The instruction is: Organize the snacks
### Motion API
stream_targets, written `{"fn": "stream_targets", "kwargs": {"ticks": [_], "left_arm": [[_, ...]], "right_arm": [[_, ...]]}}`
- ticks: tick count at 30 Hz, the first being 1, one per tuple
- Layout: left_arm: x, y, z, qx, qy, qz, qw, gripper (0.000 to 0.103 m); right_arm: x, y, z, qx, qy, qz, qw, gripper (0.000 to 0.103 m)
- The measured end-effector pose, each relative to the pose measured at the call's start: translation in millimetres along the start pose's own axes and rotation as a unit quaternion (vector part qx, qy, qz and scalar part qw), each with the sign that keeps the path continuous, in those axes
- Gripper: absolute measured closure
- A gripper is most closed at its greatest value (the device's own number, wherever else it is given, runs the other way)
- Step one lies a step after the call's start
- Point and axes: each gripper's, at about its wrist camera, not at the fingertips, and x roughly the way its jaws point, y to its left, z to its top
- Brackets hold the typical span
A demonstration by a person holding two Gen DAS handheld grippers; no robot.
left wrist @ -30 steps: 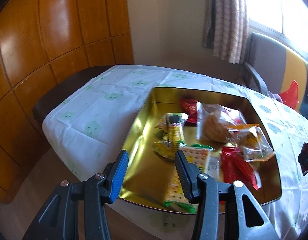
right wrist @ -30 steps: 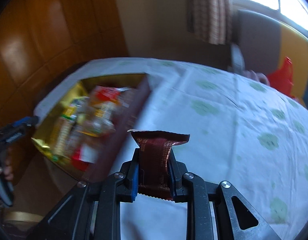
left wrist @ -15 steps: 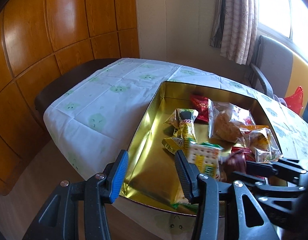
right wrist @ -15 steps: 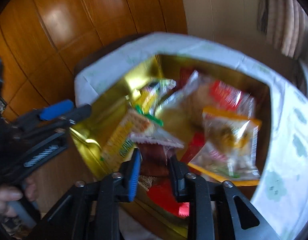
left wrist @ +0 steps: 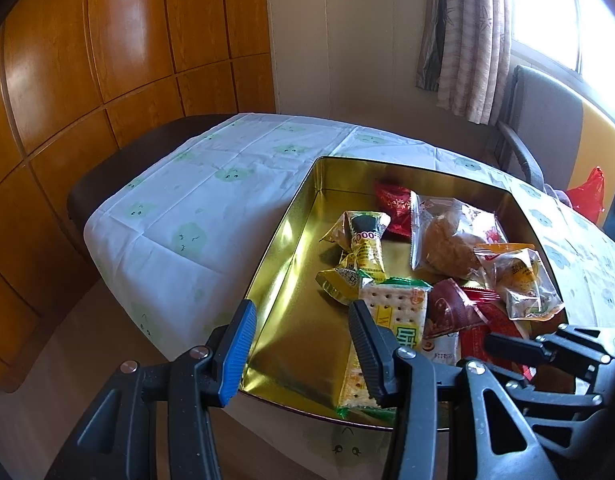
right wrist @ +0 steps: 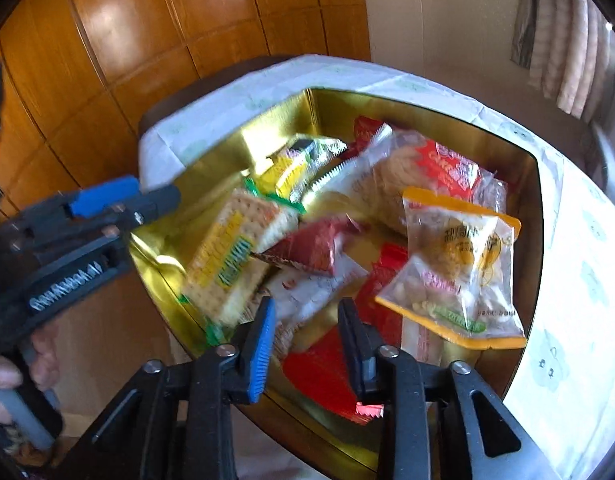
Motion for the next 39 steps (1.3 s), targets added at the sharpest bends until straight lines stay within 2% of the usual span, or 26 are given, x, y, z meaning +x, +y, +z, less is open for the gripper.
{"fn": "stream_targets", "kwargs": {"ticks": [12,21,26,30,32,34,39], "left_arm": [[-8,-11,-1,0.014,-0.005,-0.010,0.9998,0.054],[-13,-18,-2,0.018,-0.010,-0.018,0.9996,0.054],[-18,-22,-4,0.021,-0.014,-0.023,0.9994,0.054],[-22,-26,-6,0.023,-0.020,-0.028,0.9992,0.054],[-25,-29,-7,0.025,-0.023,-0.030,0.9990,0.054],[-29,-32,-8,0.027,-0.026,-0.032,0.9988,0.054],[-36,-39,-12,0.032,-0.035,-0.039,0.9981,0.054]], "right_arm": [[-21,2,-8,0.015,-0.033,-0.006,0.999,0.072],[-42,9,-13,0.019,-0.072,-0.041,0.996,0.072],[-58,11,-18,0.025,-0.104,-0.074,0.992,0.065],[-71,8,-22,0.042,-0.128,-0.102,0.986,0.052],[-76,4,-25,0.052,-0.138,-0.117,0.982,0.049],[-80,-1,-28,0.065,-0.144,-0.128,0.979,0.043],[-86,-14,-37,0.095,-0.146,-0.147,0.974,0.039]]}}
